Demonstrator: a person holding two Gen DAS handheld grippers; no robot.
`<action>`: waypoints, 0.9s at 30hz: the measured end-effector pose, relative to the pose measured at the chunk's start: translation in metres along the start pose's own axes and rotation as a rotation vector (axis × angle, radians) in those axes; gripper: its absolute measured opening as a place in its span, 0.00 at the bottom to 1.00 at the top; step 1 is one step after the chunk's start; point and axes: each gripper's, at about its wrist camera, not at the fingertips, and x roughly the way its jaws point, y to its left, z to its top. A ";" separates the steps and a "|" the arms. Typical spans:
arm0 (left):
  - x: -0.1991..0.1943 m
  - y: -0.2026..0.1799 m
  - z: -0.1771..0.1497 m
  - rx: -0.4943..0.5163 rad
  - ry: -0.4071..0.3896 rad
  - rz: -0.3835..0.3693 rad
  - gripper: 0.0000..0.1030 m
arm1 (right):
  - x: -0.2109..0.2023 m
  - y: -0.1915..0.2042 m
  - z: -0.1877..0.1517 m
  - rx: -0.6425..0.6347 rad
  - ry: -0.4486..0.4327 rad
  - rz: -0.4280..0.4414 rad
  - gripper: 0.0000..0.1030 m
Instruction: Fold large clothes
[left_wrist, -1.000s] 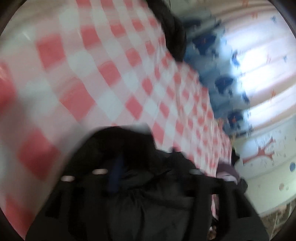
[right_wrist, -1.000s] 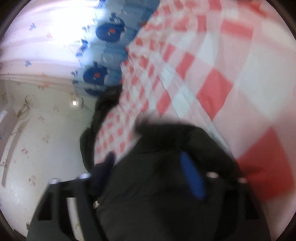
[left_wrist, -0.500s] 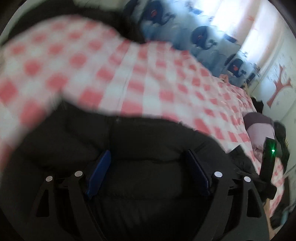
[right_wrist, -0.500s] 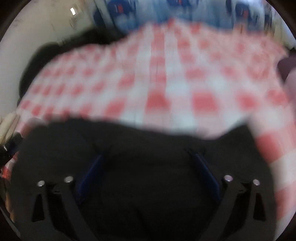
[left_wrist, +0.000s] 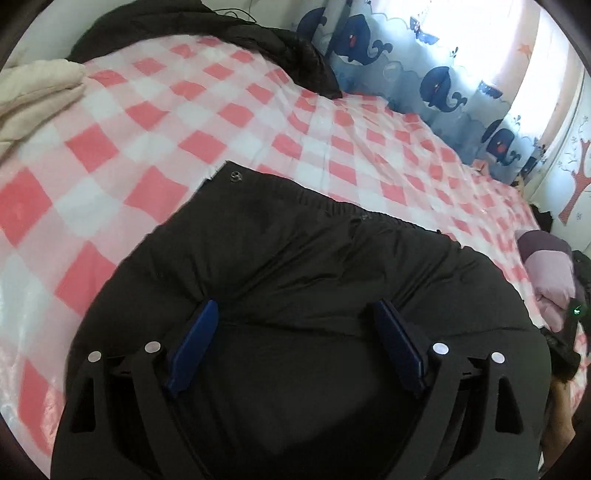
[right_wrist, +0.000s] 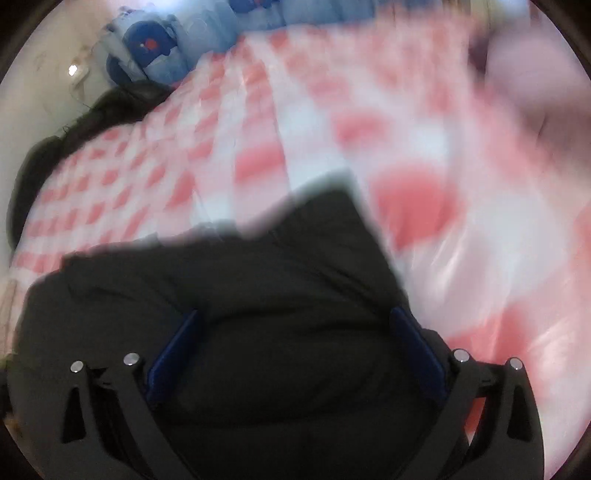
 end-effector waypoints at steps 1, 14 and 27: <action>-0.006 -0.003 -0.001 0.020 -0.006 0.019 0.80 | -0.007 -0.005 0.001 0.020 -0.024 -0.007 0.93; -0.070 -0.005 -0.053 0.163 -0.113 0.074 0.81 | -0.088 0.015 -0.059 -0.082 -0.151 -0.006 0.93; -0.097 0.006 -0.082 0.167 -0.122 0.053 0.81 | -0.044 0.141 -0.102 -0.404 -0.053 0.069 0.94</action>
